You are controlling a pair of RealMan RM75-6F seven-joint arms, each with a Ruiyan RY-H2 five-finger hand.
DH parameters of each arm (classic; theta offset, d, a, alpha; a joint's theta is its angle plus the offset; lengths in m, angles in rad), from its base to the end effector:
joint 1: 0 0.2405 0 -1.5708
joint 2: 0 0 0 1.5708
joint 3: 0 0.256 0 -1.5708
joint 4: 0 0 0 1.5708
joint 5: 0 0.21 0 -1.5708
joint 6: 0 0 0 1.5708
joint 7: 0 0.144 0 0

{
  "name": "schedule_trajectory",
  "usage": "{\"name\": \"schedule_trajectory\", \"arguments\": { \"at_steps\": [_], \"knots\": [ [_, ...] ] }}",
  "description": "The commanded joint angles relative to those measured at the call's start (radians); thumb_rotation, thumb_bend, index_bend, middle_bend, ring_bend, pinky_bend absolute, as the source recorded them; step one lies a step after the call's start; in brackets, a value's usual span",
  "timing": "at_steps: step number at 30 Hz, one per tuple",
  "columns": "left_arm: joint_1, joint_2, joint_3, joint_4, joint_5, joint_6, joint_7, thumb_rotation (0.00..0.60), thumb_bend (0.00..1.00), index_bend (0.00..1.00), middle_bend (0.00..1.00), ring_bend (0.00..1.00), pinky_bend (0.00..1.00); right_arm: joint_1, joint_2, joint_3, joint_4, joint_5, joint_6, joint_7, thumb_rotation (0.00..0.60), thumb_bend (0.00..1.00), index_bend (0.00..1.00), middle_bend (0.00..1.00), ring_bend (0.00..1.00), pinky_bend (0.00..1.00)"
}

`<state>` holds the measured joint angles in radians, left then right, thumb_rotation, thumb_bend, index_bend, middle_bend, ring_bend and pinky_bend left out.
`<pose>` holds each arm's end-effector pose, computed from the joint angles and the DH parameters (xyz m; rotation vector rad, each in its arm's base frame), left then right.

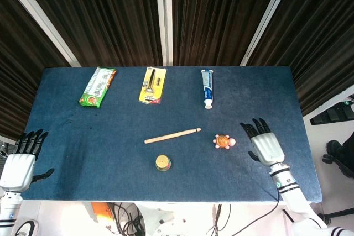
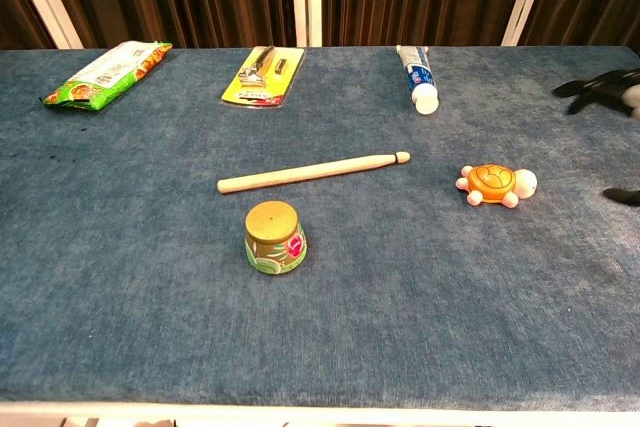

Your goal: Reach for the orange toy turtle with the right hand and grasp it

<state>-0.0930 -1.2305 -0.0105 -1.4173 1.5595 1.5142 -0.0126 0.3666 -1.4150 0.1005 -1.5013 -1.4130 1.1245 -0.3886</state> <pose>-0.3306 0.1775 0.1361 -1.4613 -0.8267 -0.8815 -0.2539 -0.2632 0.0336 1.7786 -0.7862 0.7467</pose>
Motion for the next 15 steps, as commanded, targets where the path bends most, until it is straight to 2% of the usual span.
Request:
{"name": "schedule_trajectory", "arguments": {
  "at_steps": [1,7,15],
  "knots": [
    [0.001,0.000,0.000,0.004,-0.003,-0.002,-0.006,0.600,0.06,0.06,0.00,0.00,0.00,0.034,-0.040,0.000,0.003,0.020,-0.037,-0.048,0.600,0.17,0.10,0.18,0.00,0.00],
    [0.002,-0.002,-0.002,0.019,-0.007,-0.002,-0.024,0.600,0.06,0.06,0.00,0.00,0.00,0.077,-0.088,0.017,0.017,0.079,-0.082,-0.111,0.600,0.27,0.14,0.20,0.00,0.00],
    [0.008,0.000,-0.001,0.034,-0.012,0.000,-0.043,0.600,0.06,0.06,0.00,0.00,0.00,0.110,-0.139,0.015,0.050,0.116,-0.100,-0.155,0.600,0.29,0.21,0.23,0.00,0.00]
  ]
}}
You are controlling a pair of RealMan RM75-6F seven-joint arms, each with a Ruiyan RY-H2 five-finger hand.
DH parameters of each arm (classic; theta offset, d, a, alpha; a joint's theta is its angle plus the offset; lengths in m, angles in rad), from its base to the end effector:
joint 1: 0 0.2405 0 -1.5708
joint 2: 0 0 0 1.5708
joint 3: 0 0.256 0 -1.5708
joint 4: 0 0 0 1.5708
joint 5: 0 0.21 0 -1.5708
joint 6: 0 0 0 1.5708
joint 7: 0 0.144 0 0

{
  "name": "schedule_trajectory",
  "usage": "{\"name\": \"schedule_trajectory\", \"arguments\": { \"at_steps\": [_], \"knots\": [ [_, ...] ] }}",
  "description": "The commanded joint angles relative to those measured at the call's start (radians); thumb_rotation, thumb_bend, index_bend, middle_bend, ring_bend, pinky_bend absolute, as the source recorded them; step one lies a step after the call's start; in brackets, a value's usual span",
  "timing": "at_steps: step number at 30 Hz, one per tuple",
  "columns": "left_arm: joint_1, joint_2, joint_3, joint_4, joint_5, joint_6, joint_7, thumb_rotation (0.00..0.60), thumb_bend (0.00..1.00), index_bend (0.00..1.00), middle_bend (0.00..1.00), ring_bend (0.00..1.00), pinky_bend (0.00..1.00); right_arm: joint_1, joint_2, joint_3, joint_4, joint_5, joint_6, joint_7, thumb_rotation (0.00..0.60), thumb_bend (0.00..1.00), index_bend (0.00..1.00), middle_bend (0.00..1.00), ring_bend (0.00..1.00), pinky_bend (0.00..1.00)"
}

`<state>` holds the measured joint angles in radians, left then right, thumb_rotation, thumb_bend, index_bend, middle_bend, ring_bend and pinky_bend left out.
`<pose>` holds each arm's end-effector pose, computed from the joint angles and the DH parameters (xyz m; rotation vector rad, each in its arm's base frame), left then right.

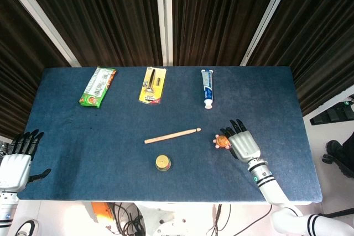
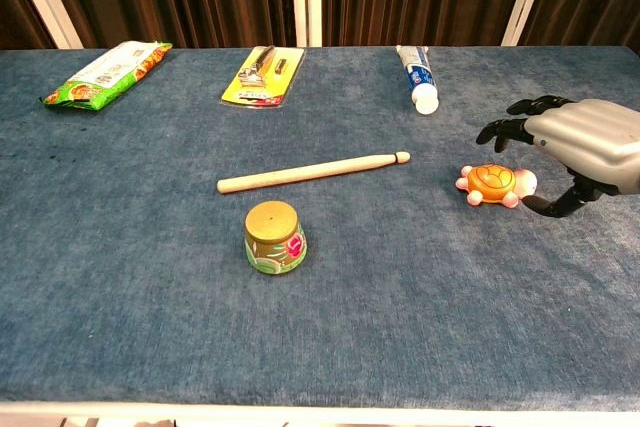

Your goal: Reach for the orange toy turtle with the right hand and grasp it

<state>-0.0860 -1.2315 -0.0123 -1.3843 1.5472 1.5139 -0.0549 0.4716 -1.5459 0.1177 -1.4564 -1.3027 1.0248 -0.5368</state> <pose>-0.3394 0.1761 0.1404 -1.4404 -0.8430 -0.8786 -0.2232 -0.2829 -0.0148 1.8799 -0.7676 0.6925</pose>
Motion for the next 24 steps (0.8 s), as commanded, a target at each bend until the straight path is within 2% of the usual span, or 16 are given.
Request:
{"name": "schedule_trajectory", "arguments": {
  "at_steps": [1,7,13,16,21,24],
  "knots": [
    [0.002,0.002,0.000,0.001,-0.001,0.002,-0.002,0.600,0.06,0.06,0.00,0.00,0.00,0.007,-0.013,-0.003,0.009,0.007,0.002,-0.011,0.600,0.29,0.22,0.24,0.00,0.00],
    [0.004,0.004,0.000,0.006,-0.002,0.003,-0.011,0.600,0.06,0.06,0.00,0.00,0.00,0.011,-0.033,-0.014,0.028,0.005,0.022,-0.018,0.600,0.30,0.33,0.33,0.01,0.00],
    [0.007,0.000,0.002,0.012,-0.001,0.004,-0.016,0.600,0.06,0.06,0.00,0.00,0.00,0.016,-0.071,-0.028,0.085,-0.022,0.046,-0.006,0.600,0.31,0.51,0.50,0.13,0.00],
    [0.007,0.001,0.002,0.012,-0.001,0.004,-0.018,0.600,0.06,0.06,0.00,0.00,0.00,0.020,-0.097,-0.037,0.132,-0.051,0.062,0.010,0.600,0.33,0.63,0.63,0.22,0.00],
    [0.007,-0.001,0.002,0.017,-0.003,-0.001,-0.021,0.600,0.06,0.06,0.00,0.00,0.00,0.018,-0.137,-0.052,0.204,-0.100,0.101,0.053,0.600,0.37,0.91,0.84,0.35,0.00],
    [0.006,-0.003,0.002,0.020,-0.003,-0.002,-0.023,0.600,0.06,0.06,0.00,0.00,0.00,0.018,-0.146,-0.060,0.235,-0.130,0.119,0.088,0.600,0.40,0.99,0.91,0.40,0.00]
  ]
}}
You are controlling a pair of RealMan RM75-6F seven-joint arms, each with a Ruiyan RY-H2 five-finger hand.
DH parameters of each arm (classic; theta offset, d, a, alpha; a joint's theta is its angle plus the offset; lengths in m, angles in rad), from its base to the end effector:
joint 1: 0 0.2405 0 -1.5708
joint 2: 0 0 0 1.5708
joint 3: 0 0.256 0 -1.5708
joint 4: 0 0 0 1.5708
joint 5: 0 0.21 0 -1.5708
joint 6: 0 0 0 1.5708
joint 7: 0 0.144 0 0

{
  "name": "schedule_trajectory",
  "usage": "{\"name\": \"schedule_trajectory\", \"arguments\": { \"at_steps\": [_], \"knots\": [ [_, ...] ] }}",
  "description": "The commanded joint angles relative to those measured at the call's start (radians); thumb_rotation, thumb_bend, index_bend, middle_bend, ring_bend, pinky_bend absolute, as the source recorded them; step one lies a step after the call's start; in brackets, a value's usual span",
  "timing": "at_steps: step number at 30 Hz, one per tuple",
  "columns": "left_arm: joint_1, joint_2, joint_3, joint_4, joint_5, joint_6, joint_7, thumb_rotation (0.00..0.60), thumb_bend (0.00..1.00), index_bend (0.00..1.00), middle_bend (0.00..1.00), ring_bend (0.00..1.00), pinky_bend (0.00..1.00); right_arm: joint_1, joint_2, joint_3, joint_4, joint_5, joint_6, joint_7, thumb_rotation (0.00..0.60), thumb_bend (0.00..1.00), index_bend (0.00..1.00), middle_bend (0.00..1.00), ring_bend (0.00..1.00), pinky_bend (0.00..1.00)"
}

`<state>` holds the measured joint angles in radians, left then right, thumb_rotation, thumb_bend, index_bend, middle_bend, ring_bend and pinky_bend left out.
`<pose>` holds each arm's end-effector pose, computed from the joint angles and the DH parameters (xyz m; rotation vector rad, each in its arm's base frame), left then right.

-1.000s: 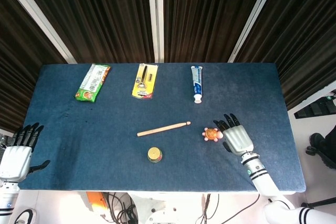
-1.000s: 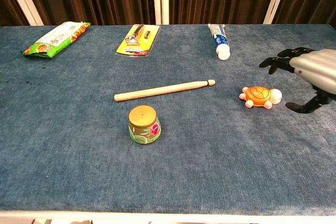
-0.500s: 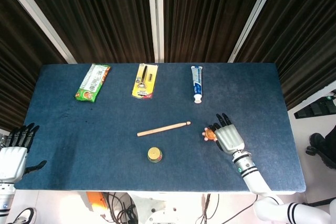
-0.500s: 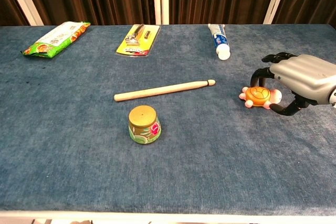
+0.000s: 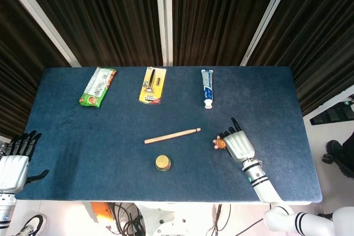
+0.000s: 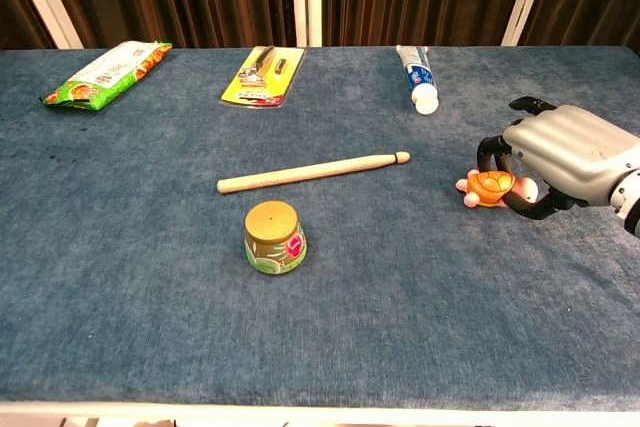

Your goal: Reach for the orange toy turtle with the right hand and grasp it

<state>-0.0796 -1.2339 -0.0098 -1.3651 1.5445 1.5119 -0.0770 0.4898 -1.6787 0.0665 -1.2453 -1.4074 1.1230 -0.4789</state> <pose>-0.3445 0.1737 0.1413 -1.4343 -0.8554 -0.8735 -0.2275 -0.2851 -0.0394 1.8774 -0.6299 0.7368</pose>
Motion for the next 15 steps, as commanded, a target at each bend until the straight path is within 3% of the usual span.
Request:
{"name": "schedule_trajectory", "arguments": {
  "at_steps": [1,5,7,10,12,15],
  "knots": [
    [0.000,-0.001,0.000,0.001,0.001,0.000,-0.002,0.600,0.06,0.06,0.00,0.00,0.00,-0.002,-0.017,-0.010,0.035,-0.033,0.031,0.044,0.600,0.41,1.00,0.93,0.41,0.00],
    [0.000,-0.001,0.000,0.003,0.002,0.001,-0.003,0.600,0.06,0.06,0.00,0.00,0.00,-0.009,-0.019,-0.009,0.056,-0.050,0.059,0.064,0.600,0.39,0.99,0.94,0.42,0.00],
    [0.001,-0.001,0.000,0.003,0.003,0.002,-0.003,0.600,0.06,0.06,0.00,0.00,0.00,-0.011,-0.007,-0.014,0.051,-0.057,0.062,0.068,0.600,0.32,0.89,0.87,0.37,0.00],
    [0.001,-0.001,0.001,0.002,0.004,0.003,-0.001,0.600,0.06,0.06,0.00,0.00,0.00,-0.023,0.013,-0.008,0.025,-0.028,0.054,0.040,0.600,0.21,0.55,0.62,0.22,0.00],
    [0.001,-0.001,0.001,0.001,0.005,0.003,0.000,0.600,0.06,0.06,0.00,0.00,0.00,-0.029,0.029,0.001,-0.008,0.006,0.042,-0.001,0.600,0.13,0.27,0.38,0.07,0.00],
    [0.000,-0.002,0.001,0.000,0.006,0.002,0.002,0.600,0.06,0.06,0.00,0.00,0.00,-0.034,0.054,0.013,-0.058,0.036,0.036,-0.035,0.600,0.11,0.11,0.21,0.00,0.00]
  ]
}}
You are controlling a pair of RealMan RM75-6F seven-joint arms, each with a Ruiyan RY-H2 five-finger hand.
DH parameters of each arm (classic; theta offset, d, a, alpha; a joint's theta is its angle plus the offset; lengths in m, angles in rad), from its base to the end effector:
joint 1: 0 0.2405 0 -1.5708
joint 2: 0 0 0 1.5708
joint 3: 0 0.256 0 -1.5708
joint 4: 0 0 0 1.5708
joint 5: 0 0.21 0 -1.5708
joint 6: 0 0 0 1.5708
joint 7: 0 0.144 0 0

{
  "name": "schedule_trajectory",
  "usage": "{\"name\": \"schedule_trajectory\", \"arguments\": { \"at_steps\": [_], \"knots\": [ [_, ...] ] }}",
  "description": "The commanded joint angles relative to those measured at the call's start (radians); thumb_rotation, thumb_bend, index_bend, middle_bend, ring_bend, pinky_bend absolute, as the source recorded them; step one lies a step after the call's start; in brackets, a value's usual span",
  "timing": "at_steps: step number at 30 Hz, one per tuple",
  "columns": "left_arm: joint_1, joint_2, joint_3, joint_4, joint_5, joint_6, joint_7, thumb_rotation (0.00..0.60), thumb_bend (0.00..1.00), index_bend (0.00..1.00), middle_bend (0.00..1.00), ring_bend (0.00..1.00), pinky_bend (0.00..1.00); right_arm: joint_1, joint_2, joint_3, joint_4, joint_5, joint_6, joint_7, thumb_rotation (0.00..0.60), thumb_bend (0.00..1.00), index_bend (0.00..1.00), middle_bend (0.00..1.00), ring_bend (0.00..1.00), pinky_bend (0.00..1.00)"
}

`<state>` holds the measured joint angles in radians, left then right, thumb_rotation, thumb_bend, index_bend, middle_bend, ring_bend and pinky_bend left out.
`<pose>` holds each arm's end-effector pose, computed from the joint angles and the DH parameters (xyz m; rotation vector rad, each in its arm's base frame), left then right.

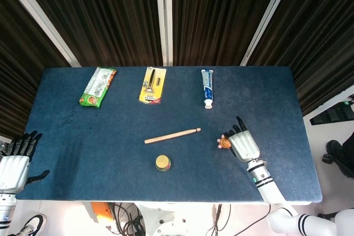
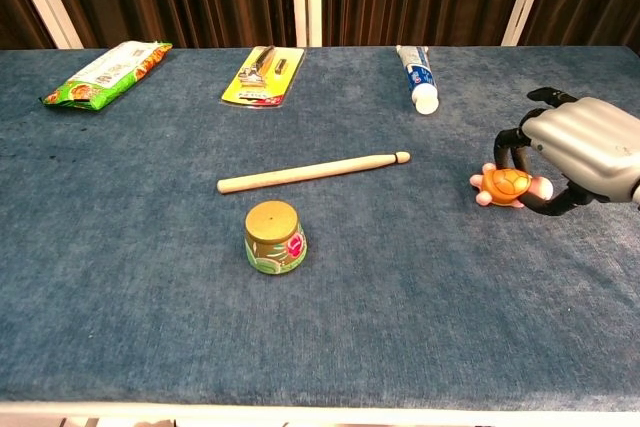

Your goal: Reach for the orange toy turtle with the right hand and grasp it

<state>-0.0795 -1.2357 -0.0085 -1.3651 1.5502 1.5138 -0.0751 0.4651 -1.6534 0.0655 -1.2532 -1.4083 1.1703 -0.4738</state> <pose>-0.3435 0.1734 0.1403 -1.4396 -0.8531 -0.8764 -0.2369 -0.2830 -0.0254 1.8244 -0.6204 0.7384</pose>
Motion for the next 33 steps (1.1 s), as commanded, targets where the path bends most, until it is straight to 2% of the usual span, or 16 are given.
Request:
{"name": "schedule_trajectory", "arguments": {
  "at_steps": [1,8,11,19,24,28,30,33],
  "knots": [
    [-0.001,0.000,0.000,-0.001,0.001,-0.001,0.002,0.600,0.06,0.06,0.00,0.00,0.00,-0.010,0.038,0.016,-0.065,0.046,-0.014,-0.049,0.600,0.11,0.09,0.19,0.00,0.00],
    [-0.002,0.002,0.001,-0.006,0.000,-0.004,0.003,0.600,0.06,0.06,0.00,0.00,0.00,-0.009,0.069,0.019,-0.107,0.053,-0.019,-0.046,0.600,0.11,0.07,0.17,0.00,0.00],
    [-0.002,0.002,0.001,-0.006,0.001,-0.005,0.003,0.600,0.06,0.06,0.00,0.00,0.00,-0.004,0.071,0.014,-0.109,0.039,-0.021,-0.034,0.600,0.13,0.12,0.22,0.00,0.00],
    [-0.001,0.000,0.001,0.003,0.006,0.001,-0.015,0.600,0.06,0.06,0.00,0.00,0.00,0.007,0.044,0.007,-0.087,0.033,-0.036,-0.033,0.600,0.24,0.40,0.40,0.03,0.00],
    [0.000,0.002,0.001,0.005,0.004,0.001,-0.022,0.600,0.06,0.06,0.00,0.00,0.00,0.007,0.018,0.010,-0.065,0.035,-0.025,-0.046,0.600,0.31,0.60,0.59,0.19,0.00],
    [0.002,0.002,0.002,0.010,0.000,-0.001,-0.030,0.600,0.06,0.06,0.00,0.00,0.00,0.006,-0.003,0.009,-0.040,0.023,-0.007,-0.053,0.600,0.33,0.76,0.69,0.27,0.00],
    [0.001,0.002,0.002,0.012,0.000,-0.003,-0.032,0.600,0.06,0.06,0.00,0.00,0.00,0.005,-0.012,0.010,-0.026,0.014,0.005,-0.047,0.600,0.34,0.87,0.78,0.32,0.00],
    [0.000,0.001,0.001,0.012,0.002,-0.001,-0.032,0.600,0.06,0.06,0.00,0.00,0.00,0.005,-0.028,0.012,-0.002,-0.002,0.025,-0.032,0.600,0.40,0.99,0.89,0.39,0.00]
  ]
}}
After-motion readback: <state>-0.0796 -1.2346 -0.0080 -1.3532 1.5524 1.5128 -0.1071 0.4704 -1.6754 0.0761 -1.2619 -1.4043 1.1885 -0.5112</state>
